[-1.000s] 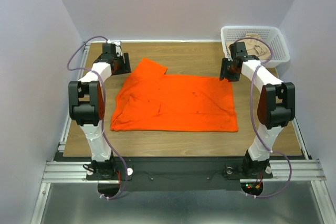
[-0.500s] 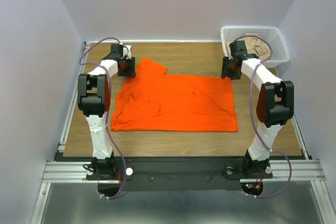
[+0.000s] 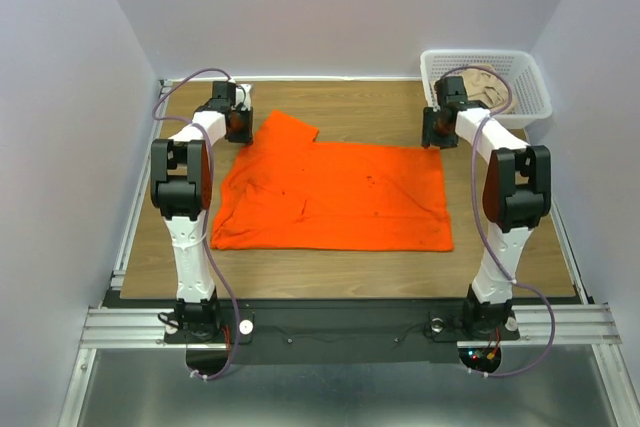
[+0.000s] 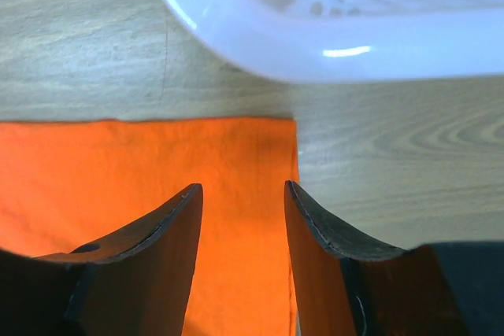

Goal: Fold and stack the t-shirts
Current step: Fold the tshirt

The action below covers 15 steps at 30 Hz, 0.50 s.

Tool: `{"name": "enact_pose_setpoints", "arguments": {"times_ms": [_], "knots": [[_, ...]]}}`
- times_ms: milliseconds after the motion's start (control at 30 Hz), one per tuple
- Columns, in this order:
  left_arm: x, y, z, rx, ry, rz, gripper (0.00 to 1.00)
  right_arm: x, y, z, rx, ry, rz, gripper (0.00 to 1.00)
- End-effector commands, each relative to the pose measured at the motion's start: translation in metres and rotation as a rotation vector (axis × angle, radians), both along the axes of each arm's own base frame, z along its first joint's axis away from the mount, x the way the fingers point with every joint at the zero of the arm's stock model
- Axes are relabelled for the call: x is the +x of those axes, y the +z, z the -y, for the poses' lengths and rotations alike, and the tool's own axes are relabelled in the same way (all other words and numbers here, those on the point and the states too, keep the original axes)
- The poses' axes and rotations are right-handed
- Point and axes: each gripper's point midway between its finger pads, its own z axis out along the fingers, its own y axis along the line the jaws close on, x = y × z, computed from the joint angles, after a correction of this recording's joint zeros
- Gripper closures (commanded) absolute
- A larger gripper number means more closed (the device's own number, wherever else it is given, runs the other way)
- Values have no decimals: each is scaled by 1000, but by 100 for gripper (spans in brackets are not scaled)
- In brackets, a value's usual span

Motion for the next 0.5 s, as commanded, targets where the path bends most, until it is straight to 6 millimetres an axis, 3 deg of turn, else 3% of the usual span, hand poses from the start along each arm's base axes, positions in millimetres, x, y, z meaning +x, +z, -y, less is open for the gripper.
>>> {"name": "enact_pose_setpoints", "arguments": {"times_ms": [0, 167, 467], "knots": [[-4, -12, 3, 14, -34, -44, 75, 27, 20, 5, -14, 15, 95, 48], [-5, -18, 3, 18, -43, -56, 99, 31, 11, 9, -37, 25, 86, 49], [-7, -21, 6, 12, -51, -62, 100, 32, -7, 17, -14, 68, 68, 49]]}}
